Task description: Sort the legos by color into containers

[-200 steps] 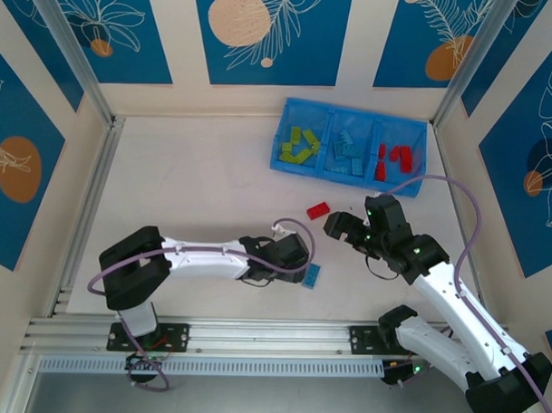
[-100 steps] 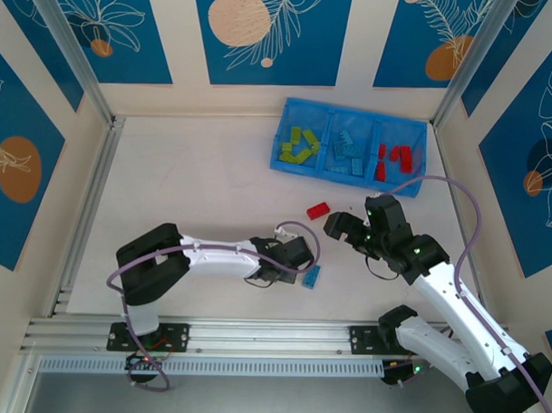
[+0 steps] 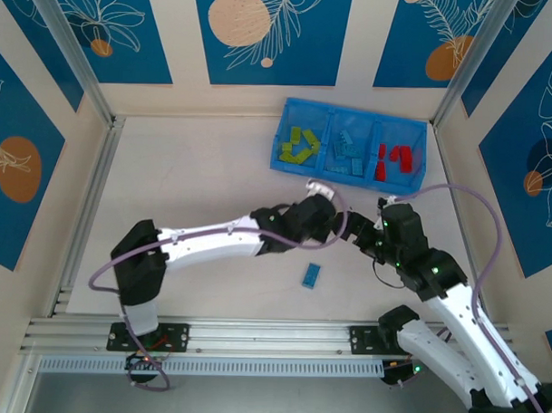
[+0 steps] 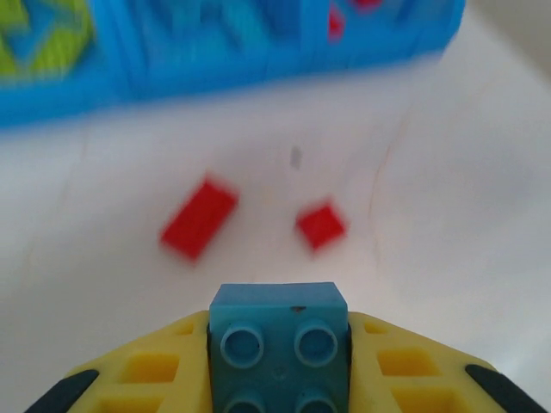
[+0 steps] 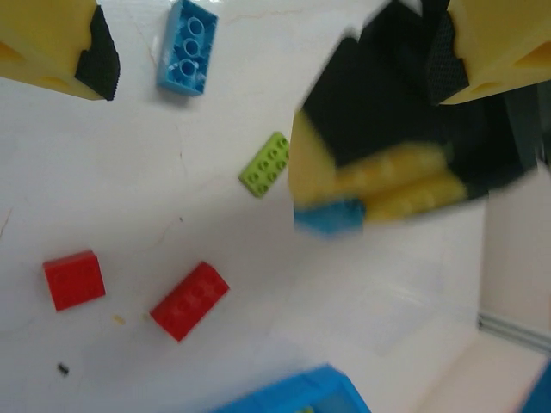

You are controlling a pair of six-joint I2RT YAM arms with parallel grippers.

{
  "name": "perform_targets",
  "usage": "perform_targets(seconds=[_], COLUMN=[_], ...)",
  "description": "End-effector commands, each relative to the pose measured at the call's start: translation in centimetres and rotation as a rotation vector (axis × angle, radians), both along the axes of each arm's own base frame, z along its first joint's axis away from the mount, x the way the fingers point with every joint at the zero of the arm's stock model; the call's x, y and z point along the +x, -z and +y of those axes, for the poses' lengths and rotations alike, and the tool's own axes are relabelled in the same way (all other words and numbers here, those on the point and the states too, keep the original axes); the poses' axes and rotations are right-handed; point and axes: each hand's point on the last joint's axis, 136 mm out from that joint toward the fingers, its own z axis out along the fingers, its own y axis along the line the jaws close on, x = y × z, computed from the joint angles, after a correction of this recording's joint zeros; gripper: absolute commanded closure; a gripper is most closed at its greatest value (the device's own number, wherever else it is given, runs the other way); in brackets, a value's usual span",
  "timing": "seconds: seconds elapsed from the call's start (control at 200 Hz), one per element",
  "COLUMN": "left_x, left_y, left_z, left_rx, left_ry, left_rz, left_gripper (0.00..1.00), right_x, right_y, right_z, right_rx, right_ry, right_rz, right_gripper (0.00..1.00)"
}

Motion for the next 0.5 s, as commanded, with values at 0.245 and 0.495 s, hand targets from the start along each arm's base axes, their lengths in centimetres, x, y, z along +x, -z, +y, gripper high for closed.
perform_targets(seconds=[0.245,0.495], left_x=[16.2,20.5], left_y=[-0.3,0.2], left_z=[-6.5,-8.8], left_rx=[0.054,0.003], left_ry=[-0.005,0.047], left_rz=[-0.238,-0.28], left_gripper=[0.72,0.46], right_x=[-1.6,-2.3], right_y=[-0.1,0.2], right_z=[-2.2,-2.0], right_rx=[-0.04,-0.01], right_ry=[0.063,0.047], right_rz=[-0.005,-0.008], right_gripper=[0.06,0.06])
